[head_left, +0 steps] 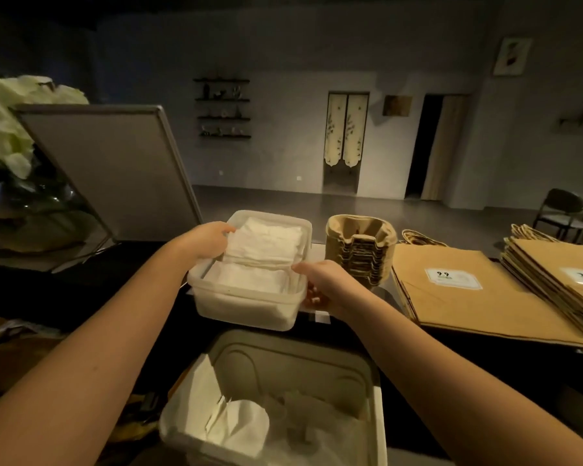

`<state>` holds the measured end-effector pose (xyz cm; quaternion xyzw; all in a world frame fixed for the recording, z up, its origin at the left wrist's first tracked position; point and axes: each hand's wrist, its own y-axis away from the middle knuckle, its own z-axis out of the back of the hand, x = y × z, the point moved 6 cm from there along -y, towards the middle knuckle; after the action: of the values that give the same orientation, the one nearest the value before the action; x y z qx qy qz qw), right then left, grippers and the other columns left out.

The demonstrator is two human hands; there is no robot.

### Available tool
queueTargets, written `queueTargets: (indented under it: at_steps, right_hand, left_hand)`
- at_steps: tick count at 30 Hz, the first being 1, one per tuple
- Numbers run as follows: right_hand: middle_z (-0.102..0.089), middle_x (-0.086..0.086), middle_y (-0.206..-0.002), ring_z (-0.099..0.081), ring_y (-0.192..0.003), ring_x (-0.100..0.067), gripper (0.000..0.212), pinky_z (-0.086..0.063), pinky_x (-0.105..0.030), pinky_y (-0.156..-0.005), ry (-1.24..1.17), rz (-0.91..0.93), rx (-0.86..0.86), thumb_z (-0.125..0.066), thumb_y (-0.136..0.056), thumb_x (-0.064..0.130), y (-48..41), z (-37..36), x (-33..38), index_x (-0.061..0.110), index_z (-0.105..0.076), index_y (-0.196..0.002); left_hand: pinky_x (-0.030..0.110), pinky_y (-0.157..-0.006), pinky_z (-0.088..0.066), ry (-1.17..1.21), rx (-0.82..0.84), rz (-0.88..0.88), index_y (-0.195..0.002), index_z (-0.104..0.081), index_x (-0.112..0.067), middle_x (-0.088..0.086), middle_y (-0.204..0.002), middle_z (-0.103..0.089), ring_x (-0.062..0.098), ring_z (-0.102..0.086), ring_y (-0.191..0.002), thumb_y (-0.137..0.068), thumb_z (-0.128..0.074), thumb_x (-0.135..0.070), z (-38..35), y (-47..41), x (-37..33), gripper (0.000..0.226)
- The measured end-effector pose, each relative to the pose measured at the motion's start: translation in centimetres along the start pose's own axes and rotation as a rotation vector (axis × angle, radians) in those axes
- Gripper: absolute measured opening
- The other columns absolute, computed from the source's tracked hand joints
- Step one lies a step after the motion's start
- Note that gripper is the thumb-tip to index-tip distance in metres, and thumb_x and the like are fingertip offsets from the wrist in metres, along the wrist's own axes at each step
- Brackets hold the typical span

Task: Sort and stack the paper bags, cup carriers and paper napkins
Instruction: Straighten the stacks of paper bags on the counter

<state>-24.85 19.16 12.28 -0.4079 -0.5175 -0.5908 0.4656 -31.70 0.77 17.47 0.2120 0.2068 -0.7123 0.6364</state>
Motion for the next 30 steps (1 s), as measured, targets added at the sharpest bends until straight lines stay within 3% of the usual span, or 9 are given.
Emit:
queueTargets:
  at_steps: [5, 8, 13, 16, 19, 23, 25, 28, 30]
  right_hand:
    - [-0.047, -0.006, -0.079, -0.044, -0.06, -0.013, 0.039, -0.039, -0.016, -0.038, -0.044, -0.028, -0.026, -0.054, -0.093, 0.026, -4.4, -0.1, -1.0, 0.002, -0.052, -0.123]
    - [-0.049, -0.006, -0.081, -0.045, -0.061, -0.012, 0.044, -0.041, -0.016, -0.039, -0.106, -0.017, -0.029, -0.057, -0.091, 0.032, -6.0, -0.4, -1.2, 0.003, -0.053, -0.123]
    - [-0.049, -0.009, -0.088, -0.046, -0.064, -0.014, 0.047, -0.043, -0.018, -0.042, -0.104, -0.003, -0.028, -0.058, -0.089, 0.036, -7.1, -1.0, -0.8, 0.003, -0.052, -0.122]
    - [-0.052, -0.009, -0.092, -0.047, -0.068, -0.015, 0.045, -0.044, -0.017, -0.043, -0.067, 0.037, -0.039, -0.056, -0.09, 0.038, -7.0, -1.1, -0.7, 0.006, -0.051, -0.121]
    - [-0.053, -0.006, -0.088, -0.05, -0.069, -0.014, 0.046, -0.045, -0.017, -0.044, -0.019, 0.052, -0.037, -0.055, -0.09, 0.039, -6.8, -0.9, -0.4, 0.006, -0.051, -0.123]
    - [-0.052, -0.005, -0.086, -0.051, -0.068, -0.013, 0.053, -0.046, -0.016, -0.045, 0.055, 0.044, -0.041, -0.053, -0.09, 0.047, -6.9, -0.7, -0.2, 0.007, -0.049, -0.126]
    - [-0.054, -0.005, -0.09, -0.052, -0.069, -0.012, 0.061, -0.047, -0.017, -0.048, 0.073, 0.041, -0.028, -0.049, -0.09, 0.055, -6.7, -0.9, 0.0, 0.009, -0.046, -0.129]
    - [-0.057, -0.009, -0.111, -0.057, -0.08, -0.014, 0.064, -0.055, -0.026, -0.067, 0.09, 0.084, -0.057, -0.042, -0.092, 0.056, -5.7, -0.4, 0.2, 0.013, -0.037, -0.139]
    - [-0.057, -0.003, -0.108, -0.054, -0.078, -0.009, 0.05, -0.051, -0.022, -0.062, 0.126, 0.236, -0.142, -0.045, -0.094, 0.047, -3.9, 0.9, 1.1, 0.018, -0.042, -0.135]
  left_hand:
    - [0.034, -0.091, -0.042, -0.056, 0.055, 0.01, -0.132, -0.051, -0.02, 0.006, -0.133, -0.052, 0.025, -0.051, -0.114, -0.098, -0.032, -0.009, -1.6, -4.1, 1.0, 0.04]
    - [0.03, -0.085, -0.036, -0.06, 0.07, 0.015, -0.135, -0.047, -0.021, 0.005, -0.135, -0.047, 0.025, -0.047, -0.118, -0.098, -0.032, -0.007, -2.0, -5.1, 1.3, 0.042]
    - [0.03, -0.088, -0.039, -0.146, -0.083, -0.123, -0.14, -0.039, -0.021, 0.004, -0.146, -0.037, 0.023, -0.046, -0.12, -0.099, -0.038, -0.016, -1.0, -5.6, -0.4, 0.042]
    - [0.031, -0.105, -0.03, -0.228, 0.144, -0.275, -0.144, -0.034, -0.024, 0.0, -0.151, -0.03, 0.02, -0.035, -0.134, -0.101, -0.036, -0.028, -3.5, -5.0, -3.1, 0.043]
    - [0.036, -0.115, -0.013, -0.379, 0.411, -0.256, -0.149, -0.018, -0.03, -0.004, -0.156, -0.019, 0.02, -0.019, -0.142, -0.103, -0.029, -0.033, -6.3, -4.6, -3.4, 0.048]
    - [0.043, -0.117, -0.01, -0.325, 0.482, -0.215, -0.146, -0.012, -0.044, -0.007, -0.158, -0.01, 0.023, -0.012, -0.144, -0.102, -0.033, -0.026, -6.3, -4.5, -2.1, 0.052]
    - [0.044, -0.117, -0.009, -0.284, 0.465, -0.212, -0.145, -0.011, -0.047, -0.008, -0.158, -0.006, 0.023, -0.01, -0.145, -0.101, -0.034, -0.031, -5.9, -4.2, -1.9, 0.052]
    - [0.037, -0.114, -0.017, -0.207, 0.349, -0.27, -0.148, -0.011, -0.039, -0.007, -0.158, -0.008, 0.021, -0.015, -0.143, -0.1, -0.039, -0.031, -4.6, -3.6, -3.3, 0.056]
    - [0.033, -0.111, -0.023, -0.063, 0.188, -0.361, -0.148, -0.018, -0.033, -0.007, -0.156, -0.017, 0.017, -0.022, -0.141, -0.099, -0.042, -0.026, -3.3, -3.3, -5.3, 0.055]
